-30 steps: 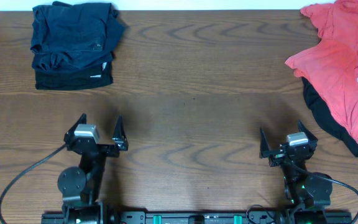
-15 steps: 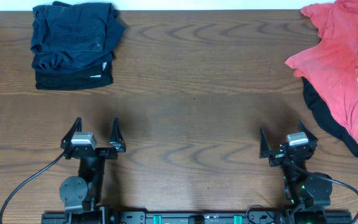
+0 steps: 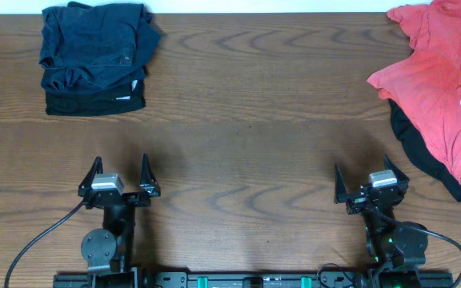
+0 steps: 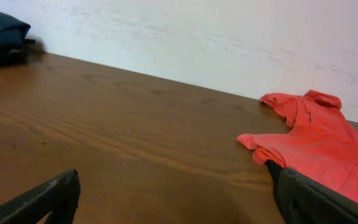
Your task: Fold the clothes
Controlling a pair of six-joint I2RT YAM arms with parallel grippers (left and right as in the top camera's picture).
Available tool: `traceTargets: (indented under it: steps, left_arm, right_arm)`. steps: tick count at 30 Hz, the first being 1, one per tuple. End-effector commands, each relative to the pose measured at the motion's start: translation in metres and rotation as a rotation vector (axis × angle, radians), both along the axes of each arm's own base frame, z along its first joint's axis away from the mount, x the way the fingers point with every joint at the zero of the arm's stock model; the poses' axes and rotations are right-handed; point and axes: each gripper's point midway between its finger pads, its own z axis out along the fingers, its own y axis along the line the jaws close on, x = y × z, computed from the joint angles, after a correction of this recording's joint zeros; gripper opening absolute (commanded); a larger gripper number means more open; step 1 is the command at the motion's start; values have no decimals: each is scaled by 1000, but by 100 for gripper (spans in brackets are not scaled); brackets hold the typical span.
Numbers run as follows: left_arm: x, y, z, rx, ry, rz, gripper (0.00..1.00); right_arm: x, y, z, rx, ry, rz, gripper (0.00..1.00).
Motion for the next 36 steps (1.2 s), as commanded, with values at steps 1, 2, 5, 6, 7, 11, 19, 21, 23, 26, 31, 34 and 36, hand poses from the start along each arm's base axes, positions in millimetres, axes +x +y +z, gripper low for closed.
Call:
traceTargets:
  steps: [1, 2, 5, 6, 7, 11, 19, 21, 23, 26, 31, 34, 36]
  left_arm:
    - [0, 2, -8, -7, 29, 12, 98]
    - [0, 2, -13, -9, 50, 12, 98]
    - [-1, 2, -27, -13, 107, 12, 98]
    - [-1, 1, -33, -16, 131, 11, 98]
    - [-2, 1, -38, -17, 152, 11, 98]
    - [-3, 2, -46, -18, 186, 17, 98]
    - [-3, -5, -46, -16, 183, -13, 98]
    - [-3, -7, -46, -15, 183, -19, 98]
    - [-3, -7, -46, -15, 183, -19, 98]
    - [-3, -7, -46, -15, 183, -19, 98]
    - [-3, -7, -46, -15, 185, -19, 98]
    - [-3, -7, -46, -15, 185, -19, 98]
    - [-3, -7, -46, -15, 185, -19, 98]
  right_arm:
    - [0, 3, -2, -7, 5, 13, 99]
    - [0, 3, -2, -7, 5, 13, 99]
    - [0, 3, -2, -7, 4, 13, 99]
    - [0, 3, -2, -7, 5, 13, 99]
    - [0, 3, -2, -7, 4, 13, 99]
    - [0, 3, -2, -7, 5, 13, 99]
    - [0, 3, -2, -7, 4, 13, 99]
    - [0, 3, -2, -7, 4, 13, 99]
    - [0, 3, -2, -7, 5, 13, 99]
    - [0, 3, -2, -7, 5, 13, 99]
    - [0, 3, -2, -7, 5, 13, 99]
    - [0, 3, -2, -7, 4, 13, 99]
    - [0, 3, -2, -7, 5, 13, 99]
